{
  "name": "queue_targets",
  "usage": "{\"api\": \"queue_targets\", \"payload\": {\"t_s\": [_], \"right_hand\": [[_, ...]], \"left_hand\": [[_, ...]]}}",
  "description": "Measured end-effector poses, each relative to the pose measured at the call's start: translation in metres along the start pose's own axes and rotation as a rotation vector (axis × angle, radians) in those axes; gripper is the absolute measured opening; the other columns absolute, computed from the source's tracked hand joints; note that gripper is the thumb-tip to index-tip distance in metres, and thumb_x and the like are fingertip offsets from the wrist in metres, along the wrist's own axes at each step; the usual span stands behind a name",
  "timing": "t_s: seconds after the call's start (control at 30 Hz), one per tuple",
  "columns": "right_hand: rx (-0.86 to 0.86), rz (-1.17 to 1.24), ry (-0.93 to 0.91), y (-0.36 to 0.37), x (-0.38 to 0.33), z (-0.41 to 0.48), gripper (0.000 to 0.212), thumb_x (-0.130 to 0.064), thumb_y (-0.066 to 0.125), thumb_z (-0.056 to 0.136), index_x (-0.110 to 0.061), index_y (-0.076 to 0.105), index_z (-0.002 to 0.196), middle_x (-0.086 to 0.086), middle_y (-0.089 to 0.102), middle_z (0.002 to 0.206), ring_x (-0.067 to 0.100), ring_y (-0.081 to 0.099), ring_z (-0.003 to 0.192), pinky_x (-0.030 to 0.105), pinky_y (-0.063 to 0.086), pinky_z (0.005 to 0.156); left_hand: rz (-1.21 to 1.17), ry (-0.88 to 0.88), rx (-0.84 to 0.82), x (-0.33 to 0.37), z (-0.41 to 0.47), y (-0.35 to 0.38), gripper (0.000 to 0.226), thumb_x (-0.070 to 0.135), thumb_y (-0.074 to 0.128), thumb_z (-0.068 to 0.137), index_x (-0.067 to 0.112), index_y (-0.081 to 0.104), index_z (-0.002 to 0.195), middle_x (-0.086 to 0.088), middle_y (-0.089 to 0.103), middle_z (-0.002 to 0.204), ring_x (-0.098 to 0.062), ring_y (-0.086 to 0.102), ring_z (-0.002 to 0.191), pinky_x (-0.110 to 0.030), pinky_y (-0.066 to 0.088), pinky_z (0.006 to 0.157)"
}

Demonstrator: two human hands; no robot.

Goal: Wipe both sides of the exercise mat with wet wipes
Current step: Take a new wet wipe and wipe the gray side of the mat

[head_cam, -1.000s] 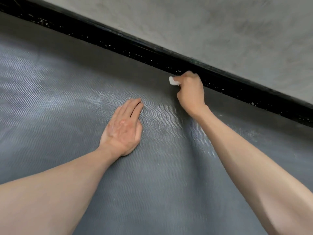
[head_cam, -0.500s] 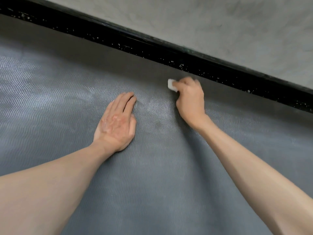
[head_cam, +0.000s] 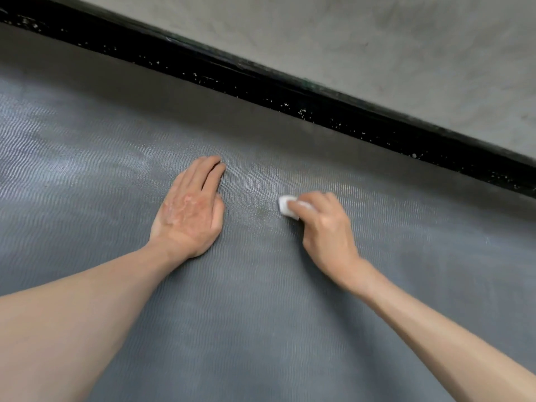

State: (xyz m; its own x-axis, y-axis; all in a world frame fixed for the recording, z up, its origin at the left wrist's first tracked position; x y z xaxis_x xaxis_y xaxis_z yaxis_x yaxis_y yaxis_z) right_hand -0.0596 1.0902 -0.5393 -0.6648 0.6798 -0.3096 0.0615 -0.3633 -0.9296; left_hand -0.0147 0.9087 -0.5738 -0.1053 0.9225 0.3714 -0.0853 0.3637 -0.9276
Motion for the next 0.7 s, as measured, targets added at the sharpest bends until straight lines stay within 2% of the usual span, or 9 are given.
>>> {"api": "queue_targets", "payload": {"t_s": [0.1,0.2,0.3,0.43,0.57,0.63,0.7], "right_hand": [[-0.036,0.016,-0.032,0.000,0.001,0.001,0.041,0.004,0.035,0.079,-0.004,0.071,0.097,0.012,0.064,0.090,0.029,0.051,0.071,0.032,0.042,0.057],[0.003,-0.035,0.053,-0.002,0.005,0.013,0.038,0.012,0.045,0.073,-0.003,0.070,0.097,0.012,0.063,0.089,0.030,0.050,0.070,0.039,0.046,0.055],[-0.041,-0.003,-0.037,0.002,-0.020,-0.020,0.038,0.016,0.052,0.072,-0.004,0.067,0.099,0.011,0.062,0.092,0.030,0.048,0.072,0.039,0.044,0.058],[-0.137,0.012,-0.111,0.004,-0.026,-0.034,0.038,0.009,0.043,0.078,-0.007,0.067,0.103,0.009,0.061,0.092,0.030,0.047,0.072,0.041,0.046,0.056],[-0.106,-0.034,-0.028,0.006,-0.007,0.002,0.037,0.006,0.038,0.079,-0.004,0.067,0.100,0.012,0.062,0.092,0.030,0.047,0.072,0.044,0.046,0.053],[-0.078,-0.024,-0.025,0.005,-0.015,-0.010,0.036,0.005,0.036,0.081,-0.002,0.067,0.099,0.013,0.062,0.094,0.029,0.046,0.072,0.044,0.046,0.056],[-0.127,0.011,-0.088,0.006,-0.037,-0.046,0.035,0.004,0.038,0.083,-0.004,0.066,0.101,0.012,0.062,0.095,0.029,0.046,0.072,0.042,0.045,0.060]], "left_hand": [[0.008,0.008,-0.003,0.001,-0.001,0.000,0.053,0.021,0.034,0.092,0.001,0.042,0.140,-0.009,0.039,0.147,-0.025,0.033,0.139,-0.041,0.027,0.117],[0.008,0.004,-0.003,0.001,0.000,0.000,0.052,0.020,0.035,0.092,0.002,0.041,0.140,-0.009,0.039,0.147,-0.024,0.033,0.139,-0.041,0.026,0.118],[0.018,-0.002,0.001,0.000,0.000,-0.001,0.052,0.020,0.034,0.092,0.001,0.042,0.140,-0.009,0.039,0.147,-0.023,0.033,0.139,-0.039,0.025,0.118],[0.018,0.003,0.001,0.002,-0.001,0.000,0.053,0.021,0.034,0.092,0.001,0.042,0.141,-0.009,0.039,0.148,-0.024,0.032,0.140,-0.039,0.025,0.118],[0.005,0.004,0.009,0.001,-0.001,-0.001,0.053,0.021,0.034,0.092,0.000,0.042,0.140,-0.009,0.039,0.147,-0.023,0.033,0.139,-0.038,0.025,0.118],[0.005,0.006,0.011,0.001,-0.001,-0.001,0.053,0.021,0.033,0.092,0.000,0.043,0.140,-0.009,0.040,0.147,-0.023,0.034,0.138,-0.039,0.026,0.118],[0.005,0.010,0.020,0.001,0.000,-0.002,0.053,0.021,0.034,0.092,0.000,0.043,0.140,-0.009,0.040,0.146,-0.023,0.034,0.138,-0.038,0.025,0.118]]}}
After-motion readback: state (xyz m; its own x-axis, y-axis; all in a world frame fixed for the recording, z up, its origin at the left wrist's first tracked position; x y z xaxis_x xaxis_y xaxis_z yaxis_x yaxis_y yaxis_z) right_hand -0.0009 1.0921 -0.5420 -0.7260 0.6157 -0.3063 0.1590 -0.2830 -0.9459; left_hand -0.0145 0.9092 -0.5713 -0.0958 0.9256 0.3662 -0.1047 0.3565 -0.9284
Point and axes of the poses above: each hand's wrist, its own z-axis towards the middle knuckle, its own y-axis out of the palm, x = y × z, the point moved 10 cm from there along z, towards the middle knuckle
